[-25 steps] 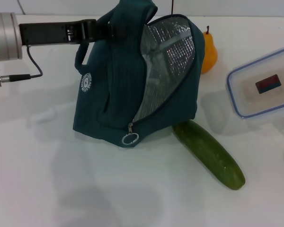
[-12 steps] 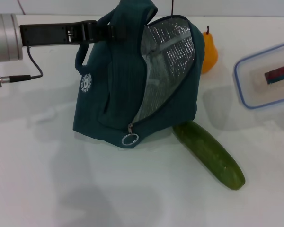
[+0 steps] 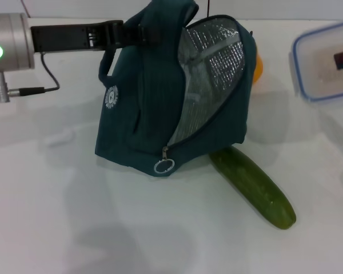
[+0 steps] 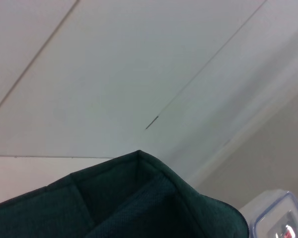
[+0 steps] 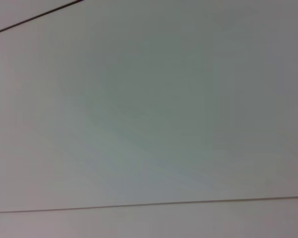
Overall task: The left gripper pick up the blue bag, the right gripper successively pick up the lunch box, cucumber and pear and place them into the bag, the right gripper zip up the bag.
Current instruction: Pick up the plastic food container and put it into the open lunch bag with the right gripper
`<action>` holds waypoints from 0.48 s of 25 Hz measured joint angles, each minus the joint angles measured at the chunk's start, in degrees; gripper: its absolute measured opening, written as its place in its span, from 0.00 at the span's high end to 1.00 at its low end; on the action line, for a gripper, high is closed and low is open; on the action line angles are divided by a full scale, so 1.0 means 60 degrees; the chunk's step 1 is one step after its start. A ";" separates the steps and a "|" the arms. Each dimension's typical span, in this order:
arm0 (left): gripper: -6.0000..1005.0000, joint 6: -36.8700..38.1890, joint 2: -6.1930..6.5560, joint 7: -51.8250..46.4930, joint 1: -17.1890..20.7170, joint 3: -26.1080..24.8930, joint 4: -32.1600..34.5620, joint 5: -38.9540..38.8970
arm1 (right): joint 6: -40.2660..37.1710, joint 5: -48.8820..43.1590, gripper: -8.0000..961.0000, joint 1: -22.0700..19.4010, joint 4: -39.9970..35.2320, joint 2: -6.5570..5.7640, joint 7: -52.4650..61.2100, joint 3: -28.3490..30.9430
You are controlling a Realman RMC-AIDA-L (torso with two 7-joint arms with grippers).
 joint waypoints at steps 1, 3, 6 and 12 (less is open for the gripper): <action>0.95 -0.0003 0.0006 0.0017 -0.0051 0.0001 -0.0053 0.0002 | -0.0064 0.0060 0.89 0.0043 0.0011 0.0003 0.0022 0.0000; 0.95 -0.0005 0.0018 0.0034 -0.0103 0.0000 -0.0111 0.0021 | -0.0141 0.0125 0.89 0.0154 0.0008 0.0010 0.0099 0.0000; 0.95 -0.0006 0.0024 0.0052 -0.0117 0.0000 -0.0117 0.0032 | -0.0282 0.0222 0.89 0.0315 -0.0055 0.0010 0.0182 0.0000; 0.95 -0.0006 0.0027 0.0056 -0.0257 0.0000 -0.0117 0.0039 | -0.0566 0.0436 0.89 0.0929 -0.0091 0.0007 0.0296 0.0000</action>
